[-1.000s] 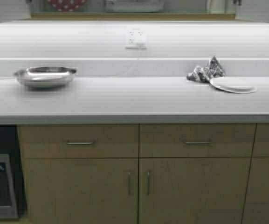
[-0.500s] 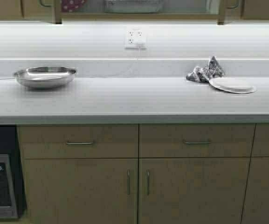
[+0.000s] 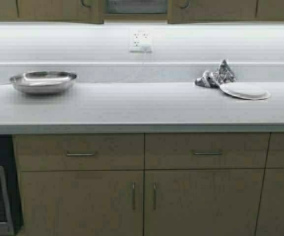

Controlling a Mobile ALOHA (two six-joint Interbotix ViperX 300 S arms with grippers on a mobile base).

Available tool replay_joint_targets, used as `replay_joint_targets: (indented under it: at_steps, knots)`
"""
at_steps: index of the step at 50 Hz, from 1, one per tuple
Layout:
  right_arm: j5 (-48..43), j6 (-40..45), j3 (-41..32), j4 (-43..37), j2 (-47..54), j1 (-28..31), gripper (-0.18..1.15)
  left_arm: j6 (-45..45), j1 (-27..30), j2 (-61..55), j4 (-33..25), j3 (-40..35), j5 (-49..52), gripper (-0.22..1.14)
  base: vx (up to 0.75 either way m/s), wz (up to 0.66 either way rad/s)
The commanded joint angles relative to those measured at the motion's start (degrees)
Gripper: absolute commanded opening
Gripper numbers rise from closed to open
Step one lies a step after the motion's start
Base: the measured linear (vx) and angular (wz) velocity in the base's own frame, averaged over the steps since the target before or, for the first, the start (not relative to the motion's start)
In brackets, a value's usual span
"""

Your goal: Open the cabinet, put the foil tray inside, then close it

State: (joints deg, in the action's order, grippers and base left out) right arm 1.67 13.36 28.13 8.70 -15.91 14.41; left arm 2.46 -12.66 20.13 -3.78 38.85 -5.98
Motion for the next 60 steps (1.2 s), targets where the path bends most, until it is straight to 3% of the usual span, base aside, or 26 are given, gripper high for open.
replay_joint_targets:
  at_steps: [1,14,29,37,42,53,60]
  knots:
    - [-0.8,1.6,0.5,-0.4,-3.6,0.6,0.07,-0.1,-0.4,4.3,0.2,1.6,-0.5,0.05,0.12,-0.02]
    - [-0.8,2.0,-2.7,-0.2,-2.0,0.9,0.07,-0.2,-0.4,5.9,0.3,3.0,-0.8,0.05,0.12,0.00]
    - [-2.3,1.8,-15.4,0.1,9.1,0.9,0.07,-0.1,-0.4,5.4,0.4,2.8,-2.7,0.05,0.10,0.01]
    - [2.5,1.8,-20.1,0.1,10.7,0.9,0.07,0.1,-0.4,5.4,0.4,3.3,-3.0,0.05,0.13,0.06]
    - [3.3,1.8,-17.4,0.3,8.2,0.9,0.07,0.3,-0.4,6.2,0.4,4.0,-3.0,0.05,0.16,0.03]
    - [3.2,2.0,-1.5,0.0,-3.0,1.0,0.07,1.0,-0.4,9.3,0.4,4.7,-2.3,0.05,0.19,0.02]
    - [2.8,2.0,3.8,0.0,-5.3,1.6,0.07,0.7,-0.4,8.7,0.4,3.0,-1.9,0.05,0.21,-0.01]
